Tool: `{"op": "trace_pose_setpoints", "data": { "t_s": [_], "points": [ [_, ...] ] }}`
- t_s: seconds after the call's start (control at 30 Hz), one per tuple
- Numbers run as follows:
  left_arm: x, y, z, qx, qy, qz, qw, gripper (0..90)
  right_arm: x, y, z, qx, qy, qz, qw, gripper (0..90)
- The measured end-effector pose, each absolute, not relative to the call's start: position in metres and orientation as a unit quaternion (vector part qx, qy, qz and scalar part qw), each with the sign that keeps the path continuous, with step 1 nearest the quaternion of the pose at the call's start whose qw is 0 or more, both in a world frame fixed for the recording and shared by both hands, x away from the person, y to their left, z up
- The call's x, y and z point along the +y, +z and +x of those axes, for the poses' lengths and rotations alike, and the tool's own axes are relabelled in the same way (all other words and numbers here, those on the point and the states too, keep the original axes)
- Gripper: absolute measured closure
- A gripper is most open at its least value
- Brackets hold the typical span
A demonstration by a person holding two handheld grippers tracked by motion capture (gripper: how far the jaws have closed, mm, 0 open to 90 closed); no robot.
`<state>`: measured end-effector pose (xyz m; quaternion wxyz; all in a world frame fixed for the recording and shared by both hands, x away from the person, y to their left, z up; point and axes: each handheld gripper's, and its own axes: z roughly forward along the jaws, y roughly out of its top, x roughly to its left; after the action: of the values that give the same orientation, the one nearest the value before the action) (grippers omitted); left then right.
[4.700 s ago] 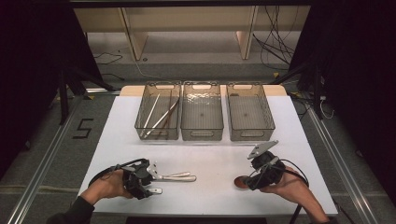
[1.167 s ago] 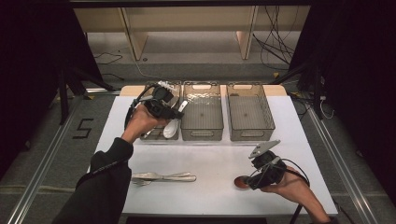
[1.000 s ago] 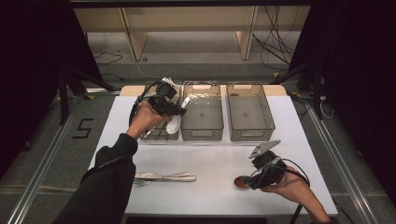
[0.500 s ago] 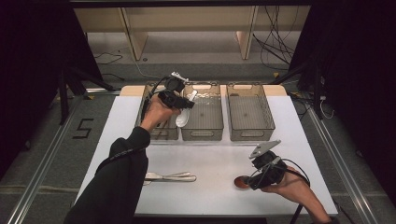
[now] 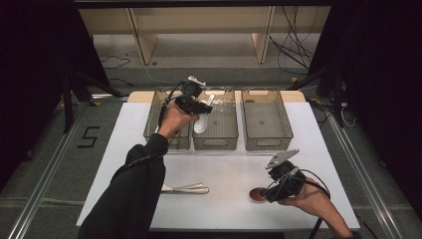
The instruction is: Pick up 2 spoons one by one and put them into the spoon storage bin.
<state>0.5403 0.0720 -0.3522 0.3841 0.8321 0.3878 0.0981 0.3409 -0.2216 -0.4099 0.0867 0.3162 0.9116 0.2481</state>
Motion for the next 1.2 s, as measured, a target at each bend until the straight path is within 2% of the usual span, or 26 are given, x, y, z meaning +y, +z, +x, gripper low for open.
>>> {"op": "trace_pose_setpoints", "data": {
  "t_s": [0.53,1.2],
  "points": [
    [0.067,-0.369,0.548,0.403,0.103,0.82,0.394,74.8,-0.222,-0.41,0.341,0.912,0.249,0.316,0.085,27.1],
    [0.067,-0.388,0.549,0.415,0.104,0.823,0.373,74.1,-0.222,-0.409,0.341,0.912,0.248,0.314,0.086,27.2]
  ]
}}
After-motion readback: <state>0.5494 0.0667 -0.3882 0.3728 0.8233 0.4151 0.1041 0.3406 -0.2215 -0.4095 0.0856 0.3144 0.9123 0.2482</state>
